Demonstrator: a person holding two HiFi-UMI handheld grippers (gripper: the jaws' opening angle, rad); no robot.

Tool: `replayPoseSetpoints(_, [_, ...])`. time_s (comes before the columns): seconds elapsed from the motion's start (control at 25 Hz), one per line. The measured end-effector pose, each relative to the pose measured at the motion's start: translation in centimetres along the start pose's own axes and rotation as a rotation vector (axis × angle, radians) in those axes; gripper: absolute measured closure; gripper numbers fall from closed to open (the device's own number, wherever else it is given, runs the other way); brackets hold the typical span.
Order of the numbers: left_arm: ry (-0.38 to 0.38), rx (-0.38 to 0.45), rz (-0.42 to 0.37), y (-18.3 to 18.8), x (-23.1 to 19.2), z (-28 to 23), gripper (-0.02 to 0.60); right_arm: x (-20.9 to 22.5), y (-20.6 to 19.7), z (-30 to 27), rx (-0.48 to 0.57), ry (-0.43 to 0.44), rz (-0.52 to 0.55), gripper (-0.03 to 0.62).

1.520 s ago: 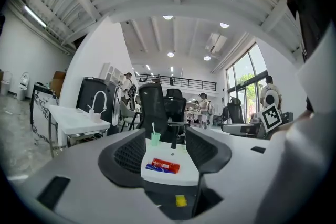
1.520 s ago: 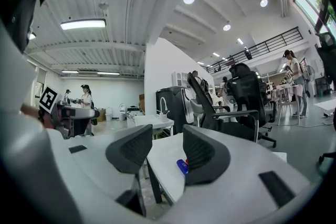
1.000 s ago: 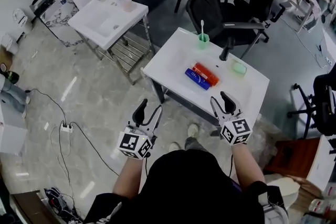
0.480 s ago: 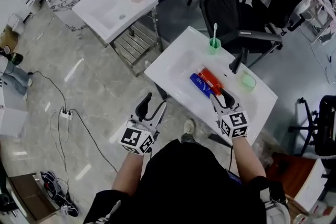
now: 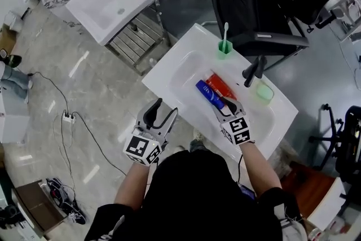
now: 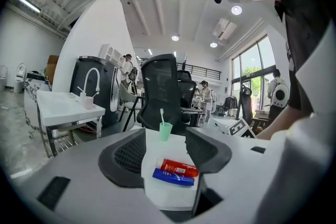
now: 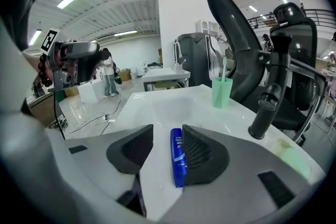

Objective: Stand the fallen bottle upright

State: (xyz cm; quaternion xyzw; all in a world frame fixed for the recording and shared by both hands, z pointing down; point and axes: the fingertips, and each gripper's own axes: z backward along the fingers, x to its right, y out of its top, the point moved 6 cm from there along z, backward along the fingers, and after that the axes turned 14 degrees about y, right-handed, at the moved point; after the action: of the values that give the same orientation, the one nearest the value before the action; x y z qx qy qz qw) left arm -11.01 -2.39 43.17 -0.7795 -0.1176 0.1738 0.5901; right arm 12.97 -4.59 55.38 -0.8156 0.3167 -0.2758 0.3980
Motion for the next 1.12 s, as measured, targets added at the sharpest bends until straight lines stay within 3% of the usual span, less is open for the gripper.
replayPoseSetpoints(0.56, [0.029, -0.099, 0.005, -0.6, -0.9, -2.3, 0.334, 3.0, -4.0, -8.0, -0.227, 0.089, -0.073, 0.402])
replayPoseSetpoints(0.84, [0.009, -0.128, 0.011, -0.6, -3.1, -3.3, 0.334, 3.7, -6.0, -11.7, -0.396, 0.072, -0.055, 0.385])
replayPoseSetpoints(1.12, [-0.022, -0.152, 0.031, -0.8, -5.4, -4.8, 0.336, 3.8, -6.3, -13.0, -0.467, 0.002, -0.026, 0.365])
